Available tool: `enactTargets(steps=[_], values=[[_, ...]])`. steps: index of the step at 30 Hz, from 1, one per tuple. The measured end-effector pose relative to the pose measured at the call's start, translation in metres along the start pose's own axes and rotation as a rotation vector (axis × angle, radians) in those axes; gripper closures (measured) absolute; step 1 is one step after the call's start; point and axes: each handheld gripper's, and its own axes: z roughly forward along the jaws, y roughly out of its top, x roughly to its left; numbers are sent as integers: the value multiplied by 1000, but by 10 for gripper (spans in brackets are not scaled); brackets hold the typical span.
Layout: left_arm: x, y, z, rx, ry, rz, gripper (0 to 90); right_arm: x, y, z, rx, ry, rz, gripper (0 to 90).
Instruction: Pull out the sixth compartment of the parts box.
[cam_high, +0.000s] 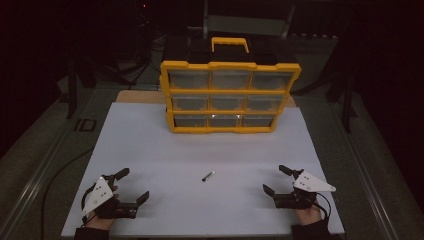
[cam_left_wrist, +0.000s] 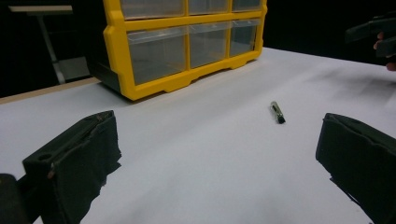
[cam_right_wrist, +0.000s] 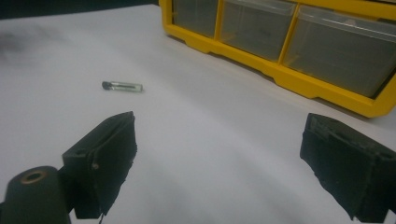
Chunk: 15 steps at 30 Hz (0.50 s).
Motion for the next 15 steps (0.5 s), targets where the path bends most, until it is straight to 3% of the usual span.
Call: enactTargets(steps=[15], values=[[0,0,0,-4,2,6,0,2,1,-2,2,-2,-8,109]])
